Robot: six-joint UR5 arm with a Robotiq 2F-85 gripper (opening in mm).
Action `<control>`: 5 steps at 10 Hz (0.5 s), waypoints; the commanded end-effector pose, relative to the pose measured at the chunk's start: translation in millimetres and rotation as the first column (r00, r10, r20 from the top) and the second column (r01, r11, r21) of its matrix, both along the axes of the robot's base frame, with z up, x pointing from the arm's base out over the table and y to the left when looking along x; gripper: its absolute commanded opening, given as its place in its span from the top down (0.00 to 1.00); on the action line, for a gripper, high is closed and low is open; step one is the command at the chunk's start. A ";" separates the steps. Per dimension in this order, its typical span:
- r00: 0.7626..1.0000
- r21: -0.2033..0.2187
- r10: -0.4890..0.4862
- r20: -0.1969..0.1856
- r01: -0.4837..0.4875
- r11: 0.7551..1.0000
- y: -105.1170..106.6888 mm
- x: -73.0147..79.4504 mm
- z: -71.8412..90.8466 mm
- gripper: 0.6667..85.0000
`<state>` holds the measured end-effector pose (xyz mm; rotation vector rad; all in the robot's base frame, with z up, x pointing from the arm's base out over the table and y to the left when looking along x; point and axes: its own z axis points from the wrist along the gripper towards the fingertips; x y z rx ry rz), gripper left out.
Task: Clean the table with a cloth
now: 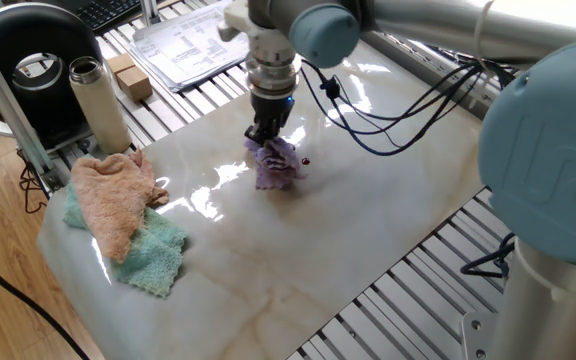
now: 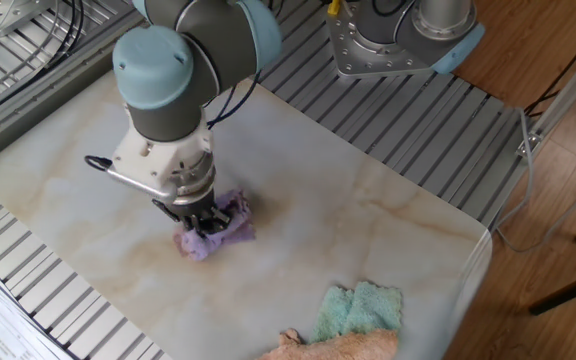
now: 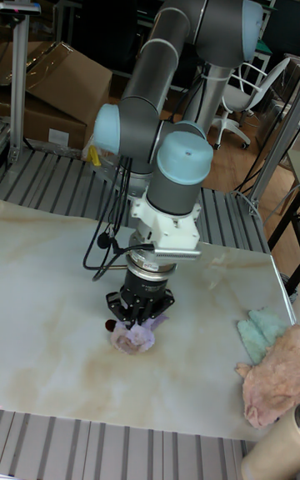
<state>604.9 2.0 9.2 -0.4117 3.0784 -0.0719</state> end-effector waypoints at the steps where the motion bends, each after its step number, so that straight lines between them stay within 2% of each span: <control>1: 1.000 -0.059 -0.002 -0.003 0.002 0.998 -26.0 -5.3 -1.7 0.99; 3: 1.000 -0.104 0.014 -0.012 -0.015 0.994 -37.0 -4.0 -0.8 0.99; 5: 0.999 -0.145 0.009 -0.033 -0.014 0.989 -42.2 -9.3 5.6 0.99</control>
